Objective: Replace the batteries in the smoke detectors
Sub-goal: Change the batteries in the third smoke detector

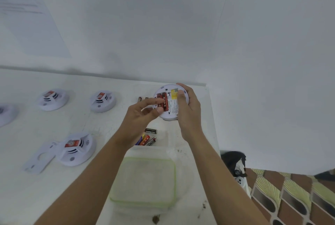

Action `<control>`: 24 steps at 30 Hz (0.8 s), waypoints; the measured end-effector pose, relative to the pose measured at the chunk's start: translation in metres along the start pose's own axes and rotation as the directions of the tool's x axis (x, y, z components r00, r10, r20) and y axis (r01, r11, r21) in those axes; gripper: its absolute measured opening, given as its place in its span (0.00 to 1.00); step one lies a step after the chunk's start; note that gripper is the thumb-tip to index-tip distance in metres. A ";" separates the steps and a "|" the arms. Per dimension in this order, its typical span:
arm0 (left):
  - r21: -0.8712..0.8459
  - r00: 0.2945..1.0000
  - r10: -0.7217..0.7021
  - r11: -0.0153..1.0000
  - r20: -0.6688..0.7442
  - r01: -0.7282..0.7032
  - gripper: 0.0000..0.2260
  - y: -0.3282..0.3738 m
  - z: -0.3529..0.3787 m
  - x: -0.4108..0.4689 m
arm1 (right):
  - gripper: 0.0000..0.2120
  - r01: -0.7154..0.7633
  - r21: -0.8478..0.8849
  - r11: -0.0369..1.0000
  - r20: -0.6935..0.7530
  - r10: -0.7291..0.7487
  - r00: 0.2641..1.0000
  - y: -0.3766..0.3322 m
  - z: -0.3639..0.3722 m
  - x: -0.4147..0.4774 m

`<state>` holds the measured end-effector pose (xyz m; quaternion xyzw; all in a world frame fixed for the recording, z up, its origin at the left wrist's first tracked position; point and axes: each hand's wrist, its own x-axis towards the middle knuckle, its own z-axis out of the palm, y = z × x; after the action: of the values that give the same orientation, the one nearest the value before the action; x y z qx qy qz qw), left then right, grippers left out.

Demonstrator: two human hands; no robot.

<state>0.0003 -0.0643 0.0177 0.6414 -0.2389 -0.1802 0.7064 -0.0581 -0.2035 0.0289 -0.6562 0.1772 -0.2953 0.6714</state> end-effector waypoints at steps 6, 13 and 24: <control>-0.032 0.996 -0.058 0.998 -0.062 0.056 0.15 0.004 -0.008 -0.010 | 0.11 0.022 -0.022 0.999 0.062 -0.021 0.998 -0.004 0.010 -0.005; 0.040 0.984 -0.075 0.996 -0.162 0.083 0.15 0.009 -0.032 -0.022 | 0.11 0.017 -0.063 0.998 0.126 -0.009 0.992 0.001 0.034 -0.017; 0.238 0.963 0.035 0.971 -0.266 0.031 0.11 0.042 -0.110 -0.061 | 0.44 -0.150 0.015 0.989 0.716 0.094 0.692 0.006 0.079 -0.038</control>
<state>0.0101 0.0649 0.0457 0.7404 -0.1619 -0.0607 0.6495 -0.0369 -0.1186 0.0235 -0.6812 -0.0642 0.0207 0.7290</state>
